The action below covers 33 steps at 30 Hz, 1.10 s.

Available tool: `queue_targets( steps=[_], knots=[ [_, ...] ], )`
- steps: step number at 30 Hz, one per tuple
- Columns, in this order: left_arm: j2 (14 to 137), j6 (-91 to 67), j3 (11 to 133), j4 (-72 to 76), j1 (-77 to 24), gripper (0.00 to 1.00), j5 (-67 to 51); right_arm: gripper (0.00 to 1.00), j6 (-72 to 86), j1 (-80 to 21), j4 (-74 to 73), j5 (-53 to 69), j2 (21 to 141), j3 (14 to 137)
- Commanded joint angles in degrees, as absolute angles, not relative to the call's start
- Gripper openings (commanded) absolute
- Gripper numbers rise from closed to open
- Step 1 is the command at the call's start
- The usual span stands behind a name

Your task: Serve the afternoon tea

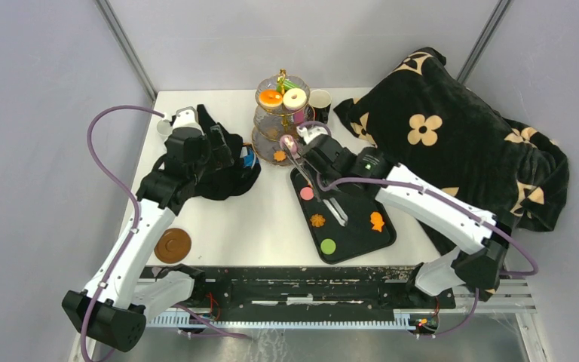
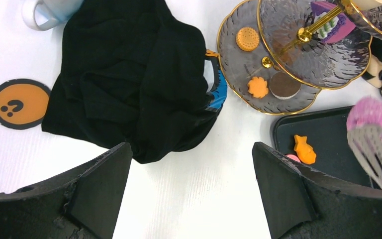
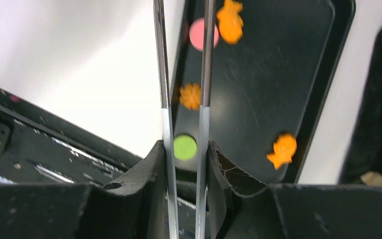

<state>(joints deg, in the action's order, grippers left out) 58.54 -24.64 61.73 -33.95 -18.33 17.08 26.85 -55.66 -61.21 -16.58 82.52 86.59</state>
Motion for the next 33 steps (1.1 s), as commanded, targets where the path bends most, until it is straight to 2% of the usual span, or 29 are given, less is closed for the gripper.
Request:
queue_targets(
  steps=[1,14,29,33],
  knots=[
    [56.5,-23.1,63.4,-34.2,-17.9,0.98,20.7,0.26,23.8,-54.0,-50.9,-17.7,86.7,93.6],
    [54.4,-21.9,63.2,-35.5,-17.8,0.98,23.6,0.24,23.6,-50.8,-46.7,-13.6,99.3,100.7],
    [51.5,-18.7,62.4,-36.8,-17.6,0.98,26.3,0.25,24.8,-48.0,-47.3,-15.6,112.4,113.4],
    [50.3,-17.9,62.4,-37.0,-17.7,0.98,27.0,0.24,26.1,-47.7,-46.1,-18.1,113.6,113.0]
  ],
)
